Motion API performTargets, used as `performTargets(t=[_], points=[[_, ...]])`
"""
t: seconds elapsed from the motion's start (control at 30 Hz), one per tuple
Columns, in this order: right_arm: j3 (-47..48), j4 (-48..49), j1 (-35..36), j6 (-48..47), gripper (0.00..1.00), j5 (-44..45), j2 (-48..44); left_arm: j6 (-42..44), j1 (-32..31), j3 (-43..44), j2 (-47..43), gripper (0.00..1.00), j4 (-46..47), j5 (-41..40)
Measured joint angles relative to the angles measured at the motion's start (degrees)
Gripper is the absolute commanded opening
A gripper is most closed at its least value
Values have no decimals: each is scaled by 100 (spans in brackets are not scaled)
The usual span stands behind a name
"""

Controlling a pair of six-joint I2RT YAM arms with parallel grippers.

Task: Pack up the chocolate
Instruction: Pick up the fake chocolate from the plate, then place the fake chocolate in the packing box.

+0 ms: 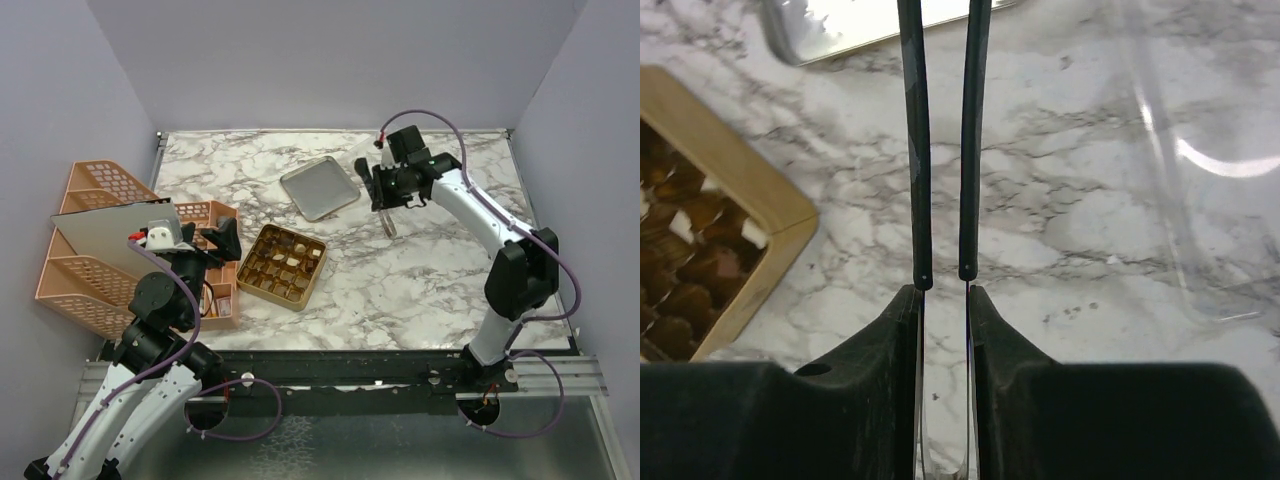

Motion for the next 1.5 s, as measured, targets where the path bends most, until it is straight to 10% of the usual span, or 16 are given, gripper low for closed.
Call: performTargets(t=[0.8, 1.5], points=[[-1438, 214, 3307, 1132, 22, 57, -946, 0, 33, 0, 0, 99, 0, -55], [-2004, -186, 3764, 1545, 27, 348, -957, 0, 33, 0, 0, 99, 0, -61]])
